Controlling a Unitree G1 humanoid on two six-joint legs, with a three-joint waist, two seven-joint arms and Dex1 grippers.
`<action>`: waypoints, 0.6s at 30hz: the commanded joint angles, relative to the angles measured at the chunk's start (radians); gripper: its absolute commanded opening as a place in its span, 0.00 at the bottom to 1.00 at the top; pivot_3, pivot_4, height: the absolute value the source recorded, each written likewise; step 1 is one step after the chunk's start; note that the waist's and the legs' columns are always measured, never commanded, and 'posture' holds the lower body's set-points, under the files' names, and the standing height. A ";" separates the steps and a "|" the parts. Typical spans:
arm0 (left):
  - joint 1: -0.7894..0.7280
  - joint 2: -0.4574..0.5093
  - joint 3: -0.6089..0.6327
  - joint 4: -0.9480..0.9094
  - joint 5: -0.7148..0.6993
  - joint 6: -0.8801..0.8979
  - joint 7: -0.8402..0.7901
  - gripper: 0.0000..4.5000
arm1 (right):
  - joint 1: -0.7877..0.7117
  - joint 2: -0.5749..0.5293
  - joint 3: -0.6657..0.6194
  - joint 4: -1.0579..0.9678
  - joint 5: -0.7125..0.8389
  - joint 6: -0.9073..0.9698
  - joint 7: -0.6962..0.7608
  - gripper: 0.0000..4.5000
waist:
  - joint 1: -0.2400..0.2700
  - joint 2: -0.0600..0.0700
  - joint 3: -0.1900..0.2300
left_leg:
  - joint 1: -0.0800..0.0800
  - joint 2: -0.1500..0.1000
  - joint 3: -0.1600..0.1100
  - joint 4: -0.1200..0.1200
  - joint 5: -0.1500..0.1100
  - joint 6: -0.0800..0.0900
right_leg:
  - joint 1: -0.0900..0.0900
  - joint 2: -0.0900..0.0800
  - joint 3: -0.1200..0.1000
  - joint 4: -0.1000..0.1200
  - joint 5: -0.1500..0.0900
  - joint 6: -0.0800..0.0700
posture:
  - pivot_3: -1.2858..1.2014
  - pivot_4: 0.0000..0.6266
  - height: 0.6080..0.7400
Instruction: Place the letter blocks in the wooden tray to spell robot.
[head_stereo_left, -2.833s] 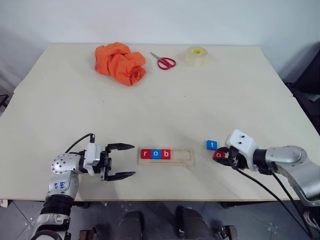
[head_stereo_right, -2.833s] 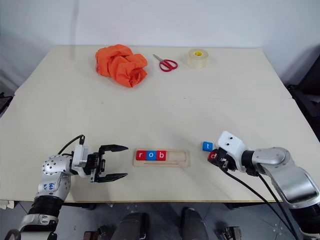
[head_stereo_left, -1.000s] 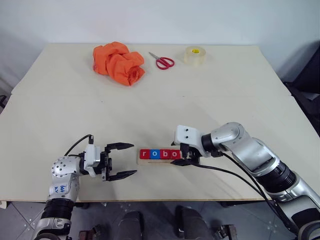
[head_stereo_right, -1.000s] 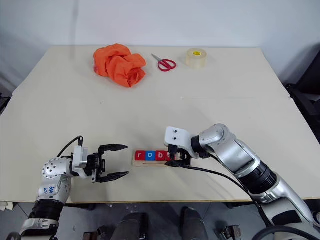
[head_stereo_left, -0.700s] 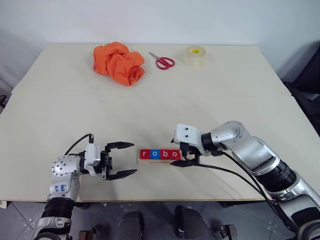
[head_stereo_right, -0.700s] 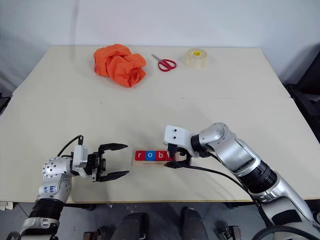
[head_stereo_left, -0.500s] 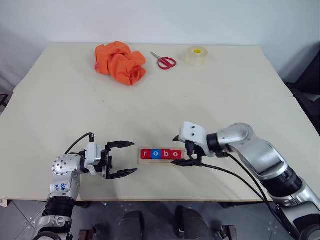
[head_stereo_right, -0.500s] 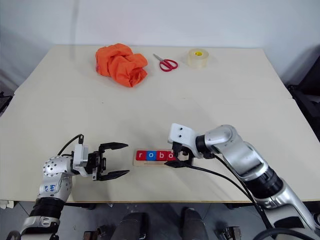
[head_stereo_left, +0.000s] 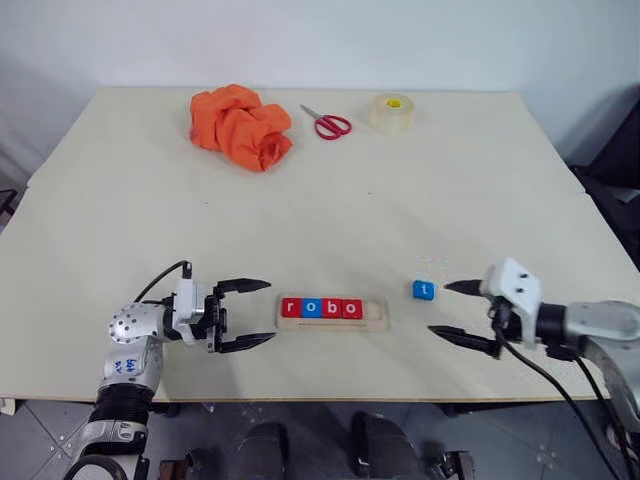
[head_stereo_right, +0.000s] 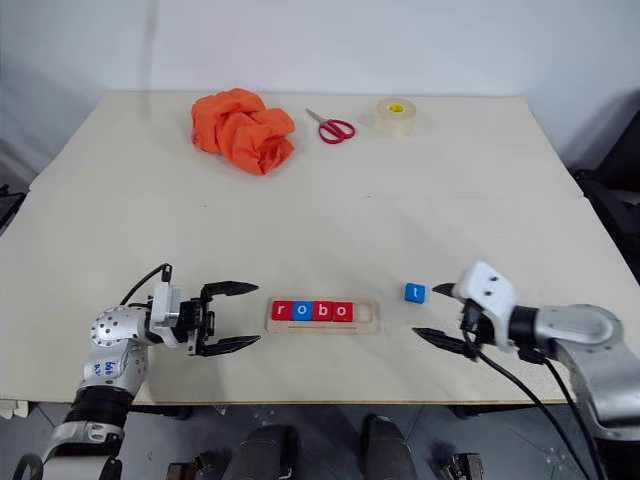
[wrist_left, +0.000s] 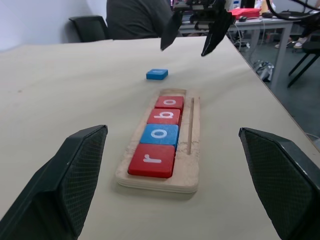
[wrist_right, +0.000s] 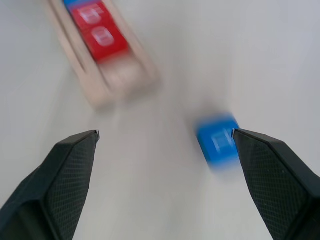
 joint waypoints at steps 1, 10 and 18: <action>-0.018 0.006 0.007 0.006 -0.008 -0.009 -0.017 1.00 | 0.099 -0.016 -0.125 -0.013 0.012 -0.043 -0.009 0.99 | 0.003 0.000 0.000 | 0.000 0.000 0.000 0.000 0.000 0.000 | 0.000 0.000 0.000 0.000 0.000 0.000 | 0.52 0.24 1.00; -0.035 0.007 0.010 0.023 -0.004 -0.014 -0.027 1.00 | 0.124 0.104 -0.100 -0.154 0.047 0.102 -0.242 0.99 | -0.002 0.000 0.000 | 0.001 0.000 -0.001 0.000 0.000 0.000 | 0.000 0.000 0.000 0.001 0.000 0.000 | 0.52 0.24 1.00; 0.003 0.015 0.015 -0.027 -0.013 0.002 -0.017 1.00 | 0.069 0.330 0.066 -0.249 -0.027 0.271 -0.573 0.99 | -0.004 0.000 0.000 | 0.001 0.000 -0.001 0.000 0.000 0.000 | 0.000 0.000 0.001 0.002 0.000 -0.001 | 0.52 0.24 1.00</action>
